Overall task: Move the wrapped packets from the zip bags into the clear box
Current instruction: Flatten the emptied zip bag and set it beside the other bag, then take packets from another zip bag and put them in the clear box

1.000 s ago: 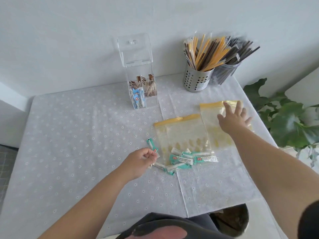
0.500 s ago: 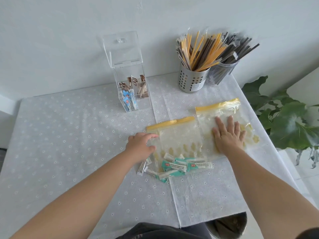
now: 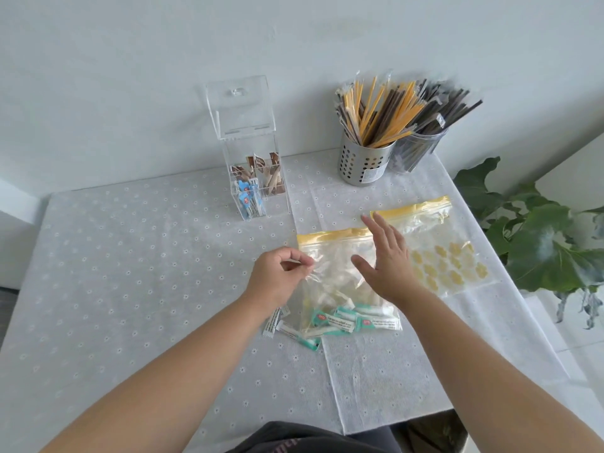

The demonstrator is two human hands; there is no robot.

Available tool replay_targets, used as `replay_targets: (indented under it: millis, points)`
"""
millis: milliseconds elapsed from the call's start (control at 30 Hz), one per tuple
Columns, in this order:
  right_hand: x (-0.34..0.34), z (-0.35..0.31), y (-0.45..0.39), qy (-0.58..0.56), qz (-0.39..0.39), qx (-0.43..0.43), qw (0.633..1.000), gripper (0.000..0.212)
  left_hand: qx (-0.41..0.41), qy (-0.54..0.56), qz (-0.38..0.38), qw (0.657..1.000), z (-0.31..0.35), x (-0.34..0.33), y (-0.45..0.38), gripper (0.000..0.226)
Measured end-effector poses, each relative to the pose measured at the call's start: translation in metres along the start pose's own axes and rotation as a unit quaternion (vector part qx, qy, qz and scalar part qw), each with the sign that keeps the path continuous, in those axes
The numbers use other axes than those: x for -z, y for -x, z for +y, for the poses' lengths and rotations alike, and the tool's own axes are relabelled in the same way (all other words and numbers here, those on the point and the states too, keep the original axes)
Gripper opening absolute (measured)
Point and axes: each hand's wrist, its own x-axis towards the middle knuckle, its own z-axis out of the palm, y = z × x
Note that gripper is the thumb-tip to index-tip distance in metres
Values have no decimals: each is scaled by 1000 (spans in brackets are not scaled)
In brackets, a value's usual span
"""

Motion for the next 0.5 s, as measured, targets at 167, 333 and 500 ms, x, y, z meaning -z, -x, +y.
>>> replay_targets:
  millis: [167, 333, 500]
  points:
    - [53, -71, -6, 30, -155, 87, 984, 42, -67, 70, -40, 994, 24, 24, 56, 33]
    - [88, -135, 15, -49, -241, 80, 966, 21, -103, 126, 33, 986, 36, 68, 102, 36]
    - [82, -189, 29, -156, -282, 100, 941, 27, -165, 100, 160, 968, 33, 111, 122, 38]
